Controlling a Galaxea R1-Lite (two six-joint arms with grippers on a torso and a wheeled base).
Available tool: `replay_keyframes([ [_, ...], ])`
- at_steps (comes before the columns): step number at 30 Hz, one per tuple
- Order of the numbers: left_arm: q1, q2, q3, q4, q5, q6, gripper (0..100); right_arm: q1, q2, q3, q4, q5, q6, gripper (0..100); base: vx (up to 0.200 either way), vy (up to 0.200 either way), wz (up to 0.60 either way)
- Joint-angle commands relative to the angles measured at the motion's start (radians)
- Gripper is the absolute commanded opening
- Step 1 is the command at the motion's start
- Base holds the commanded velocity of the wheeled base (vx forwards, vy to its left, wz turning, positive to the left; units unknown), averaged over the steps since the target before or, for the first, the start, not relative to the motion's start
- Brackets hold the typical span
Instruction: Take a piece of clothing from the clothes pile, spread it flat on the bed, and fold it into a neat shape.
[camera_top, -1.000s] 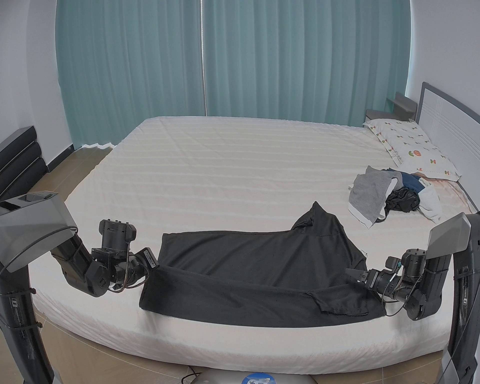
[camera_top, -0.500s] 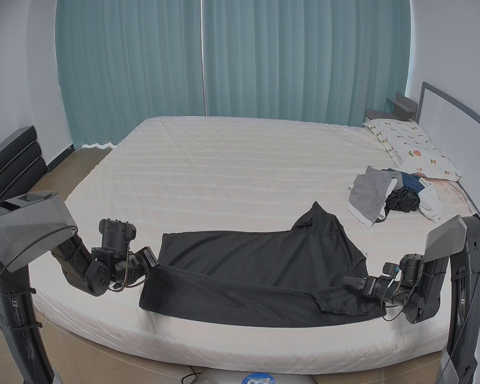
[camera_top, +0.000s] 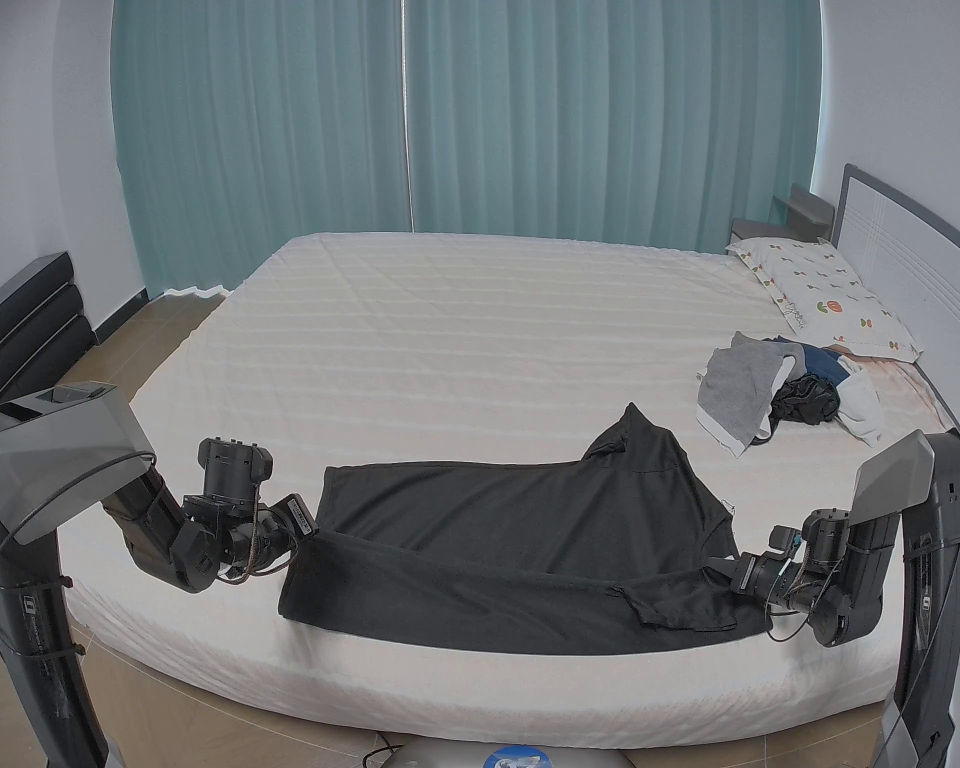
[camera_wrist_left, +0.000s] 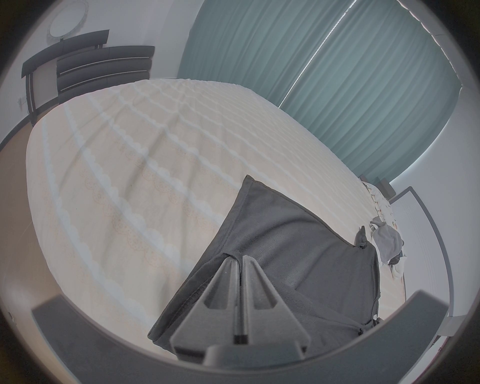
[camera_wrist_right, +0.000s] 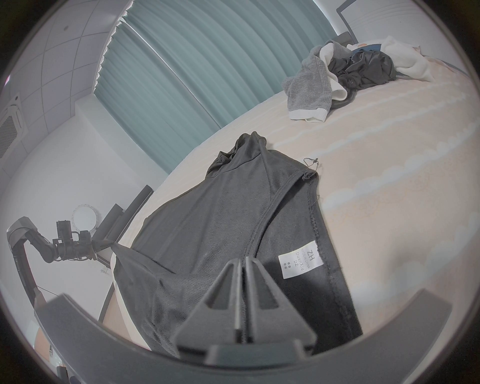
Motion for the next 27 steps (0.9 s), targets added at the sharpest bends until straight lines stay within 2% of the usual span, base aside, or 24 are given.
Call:
replay_keyframes([
  [1, 0.0, 0.0, 0.0, -0.001, 0.001, -0.001, 0, -0.005, -0.002, 0.001, -0.007, 0.002, 0.001, 0, 0.0, 0.0, 0.0],
  [13, 0.003, -0.011, 0.005, 0.001, -0.001, 0.001, 0, -0.011, -0.063, 0.045, -0.007, 0.005, 0.018, 0, 0.0, 0.0, 0.0],
  [25, 0.005, -0.101, 0.049, 0.016, -0.001, 0.022, 0, -0.071, -0.201, 0.177, -0.007, 0.091, 0.02, 0, 0.0, 0.0, 0.0],
  [27, 0.005, -0.134, 0.056, 0.071, -0.001, 0.05, 0, -0.086, -0.228, 0.199, -0.007, 0.117, 0.02, 0, 0.0, 0.0, 0.0],
])
